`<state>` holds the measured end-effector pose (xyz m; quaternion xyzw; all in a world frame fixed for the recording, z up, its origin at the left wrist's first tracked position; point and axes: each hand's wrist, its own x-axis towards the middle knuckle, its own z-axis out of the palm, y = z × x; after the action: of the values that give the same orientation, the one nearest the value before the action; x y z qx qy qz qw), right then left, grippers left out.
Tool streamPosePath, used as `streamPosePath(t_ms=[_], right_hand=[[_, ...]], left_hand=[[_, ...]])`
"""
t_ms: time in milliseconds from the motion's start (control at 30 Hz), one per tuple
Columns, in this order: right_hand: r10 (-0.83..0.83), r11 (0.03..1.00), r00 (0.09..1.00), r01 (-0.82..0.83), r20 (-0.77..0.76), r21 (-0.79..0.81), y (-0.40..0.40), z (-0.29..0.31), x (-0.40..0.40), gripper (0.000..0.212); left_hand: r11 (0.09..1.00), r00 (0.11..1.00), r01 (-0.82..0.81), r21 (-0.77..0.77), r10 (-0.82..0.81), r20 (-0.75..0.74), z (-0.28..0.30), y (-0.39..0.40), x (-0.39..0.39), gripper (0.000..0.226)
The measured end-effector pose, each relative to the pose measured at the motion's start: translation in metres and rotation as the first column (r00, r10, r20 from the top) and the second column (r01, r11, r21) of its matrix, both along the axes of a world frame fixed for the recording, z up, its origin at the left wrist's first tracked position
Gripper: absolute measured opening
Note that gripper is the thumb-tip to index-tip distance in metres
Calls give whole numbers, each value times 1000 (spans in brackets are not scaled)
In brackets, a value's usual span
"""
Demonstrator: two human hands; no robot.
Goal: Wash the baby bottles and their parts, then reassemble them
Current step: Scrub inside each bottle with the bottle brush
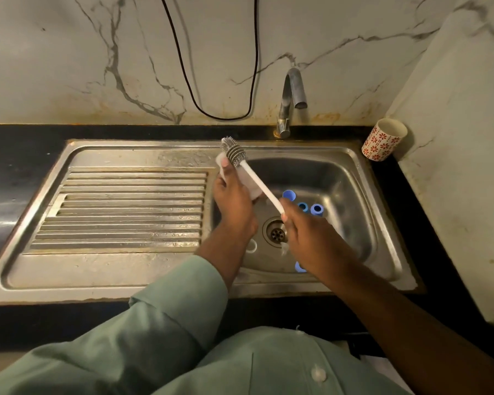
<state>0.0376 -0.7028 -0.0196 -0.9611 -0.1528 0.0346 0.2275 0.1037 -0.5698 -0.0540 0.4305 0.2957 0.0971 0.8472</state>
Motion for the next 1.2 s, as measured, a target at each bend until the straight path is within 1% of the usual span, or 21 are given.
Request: streamPosePath(t_ms=[100,133,167,233,300,400,433,467,533,567,600,667,733,800,867,933,1000,1033,1100,1133,1200], right_hand=[[18,999,999,-20,-42,-38,-16,-1,-15,41],[21,998,998,-25,-58,-62,-21,-1,-23,41],[24,997,998,-28,-60,-75,-22,-3,-25,41],[4,1000,1000,-5,-17,-21,-15,-9,-10,41],[-18,1000,998,19,-60,24,-7,-11,0,42],[20,999,998,-23,-66,-42,-19,-13,-13,38],[22,998,997,-26,-69,-58,-24,-13,-20,37],[19,999,998,-22,-57,-50,-26,-14,-20,36],[-30,999,1000,30,-7,17,-18,-19,-4,36],[-57,997,998,58,-14,50,-11,-19,3,36],[-64,995,997,67,-36,74,-7,-18,7,36],[-32,998,999,34,-30,61,-13,-17,3,36],[-11,999,999,14,-47,51,-29,-15,-9,36],[-7,998,999,10,-50,60,-32,-15,-5,38],[-24,998,1000,25,-20,59,-20,-18,12,40],[-21,998,999,24,-41,66,-13,-21,18,41],[5,998,999,-4,-34,55,-21,-21,9,39],[18,998,998,-15,-59,53,-28,-21,1,37],[17,995,995,-8,-98,96,-31,-21,-1,33],[-3,993,998,11,-64,120,-27,-24,7,33],[-58,987,996,68,-70,144,-17,-27,23,37]], left_hand=[[986,989,-145,-79,148,26,10,24,11,54],[985,987,-157,-75,159,21,9,26,11,52],[991,991,-132,-37,132,16,7,21,9,50],[998,998,-56,40,57,-26,-1,2,3,47],[997,997,-71,-30,70,-46,-6,-3,3,49],[974,986,-166,-152,161,-45,-7,18,15,52],[973,986,-165,-162,159,-46,-8,19,15,51],[981,989,-143,-128,138,-46,-9,14,11,49],[998,998,-47,-30,45,-38,-10,-7,-1,47],[1000,999,-14,-17,14,-33,-7,-14,-4,50],[1000,1000,-11,-22,10,-19,-4,-16,-5,56],[994,997,-69,-80,72,34,-2,-1,5,69],[984,988,-110,-142,124,94,-3,13,12,72],[993,992,-67,-102,78,100,-8,8,11,62],[996,999,-27,-81,30,42,-10,-5,8,50],[991,997,-70,-115,72,11,-12,2,13,49],[976,990,-134,-170,140,27,-10,22,20,48],[974,988,-140,-179,148,31,-11,27,21,46],[993,997,-73,-96,76,31,-13,19,16,44],[999,999,-21,-36,23,31,-16,9,12,43],[999,1000,23,-22,-23,8,-17,-1,10,42]])
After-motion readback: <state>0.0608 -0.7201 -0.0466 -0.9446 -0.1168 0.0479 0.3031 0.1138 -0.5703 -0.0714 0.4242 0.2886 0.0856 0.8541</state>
